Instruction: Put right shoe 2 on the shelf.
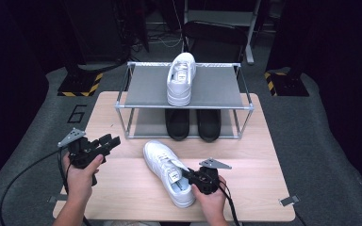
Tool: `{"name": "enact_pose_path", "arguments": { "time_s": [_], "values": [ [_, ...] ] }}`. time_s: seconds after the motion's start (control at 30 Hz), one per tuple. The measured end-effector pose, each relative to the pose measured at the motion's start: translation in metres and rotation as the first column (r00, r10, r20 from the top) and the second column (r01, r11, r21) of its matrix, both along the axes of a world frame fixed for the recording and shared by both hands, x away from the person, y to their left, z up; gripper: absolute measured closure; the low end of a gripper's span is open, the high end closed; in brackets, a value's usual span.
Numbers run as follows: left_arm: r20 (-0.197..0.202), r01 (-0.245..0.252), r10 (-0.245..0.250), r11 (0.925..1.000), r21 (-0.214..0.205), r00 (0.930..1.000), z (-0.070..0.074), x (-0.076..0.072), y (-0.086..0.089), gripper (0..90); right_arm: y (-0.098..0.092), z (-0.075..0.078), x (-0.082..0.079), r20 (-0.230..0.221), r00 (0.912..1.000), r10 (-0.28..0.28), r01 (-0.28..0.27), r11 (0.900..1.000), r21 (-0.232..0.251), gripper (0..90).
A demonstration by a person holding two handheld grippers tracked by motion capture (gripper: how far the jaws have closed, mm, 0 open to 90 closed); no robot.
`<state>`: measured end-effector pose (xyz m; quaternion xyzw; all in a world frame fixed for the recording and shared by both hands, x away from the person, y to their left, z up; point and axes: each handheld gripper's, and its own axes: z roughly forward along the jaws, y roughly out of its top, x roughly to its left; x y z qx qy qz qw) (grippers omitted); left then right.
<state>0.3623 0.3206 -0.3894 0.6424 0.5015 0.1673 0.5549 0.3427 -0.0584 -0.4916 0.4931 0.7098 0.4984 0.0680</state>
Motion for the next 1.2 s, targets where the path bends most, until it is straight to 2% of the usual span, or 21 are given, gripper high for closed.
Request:
{"name": "enact_pose_path", "arguments": {
  "time_s": [0.23, 0.4, 0.47, 0.53, 0.8, 0.83, 0.97, 1.2],
  "values": [
    [-0.001, 0.003, -0.003, 1.0, 0.002, 1.0, -0.003, 0.0, -0.002, 51.6, -0.003, 0.0, -0.004, 0.009, 0.9999, -0.01, 0.01, 0.9997, 0.022, 79.5],
    [-0.001, -0.005, 0.005, 1.0, -0.001, 1.0, -0.003, -0.001, 0.0, 51.6, -0.006, 0.002, -0.009, 0.031, 0.9989, -0.035, 0.034, 0.9985, 0.044, 79.3],
    [-0.007, -0.003, 0.003, 1.0, -0.004, 1.0, -0.004, -0.002, 0.001, 51.6, -0.007, 0.002, -0.01, 0.06, 0.9976, -0.036, 0.033, 0.9981, 0.052, 79.4],
    [-0.004, -0.014, 0.014, 0.9999, -0.007, 0.9999, -0.005, -0.003, 0.001, 51.6, -0.008, 0.004, -0.012, 0.058, 0.9971, -0.048, 0.044, 0.9968, 0.066, 79.3],
    [-0.006, -0.034, 0.034, 0.9993, -0.012, 0.9994, -0.009, -0.004, 0.004, 50.8, -0.015, 0.011, -0.019, 0.073, 0.9924, -0.099, 0.089, 0.9876, 0.129, 79.3],
    [-0.003, -0.04, 0.04, 0.9991, -0.015, 0.9992, -0.009, -0.004, 0.004, 50.6, -0.016, 0.011, -0.018, 0.091, 0.9906, -0.102, 0.09, 0.9873, 0.131, 79.3],
    [-0.001, -0.044, 0.044, 0.9989, -0.015, 0.999, -0.01, -0.006, 0.004, 50.1, -0.021, 0.014, -0.022, 0.108, 0.9871, -0.118, 0.102, 0.9839, 0.147, 79.3],
    [-0.004, -0.06, 0.06, 0.9979, -0.025, 0.9982, -0.016, -0.008, 0.004, 48.9, -0.03, 0.02, -0.027, 0.114, 0.9811, -0.156, 0.136, 0.9764, 0.168, 79.3]
  ]
}}
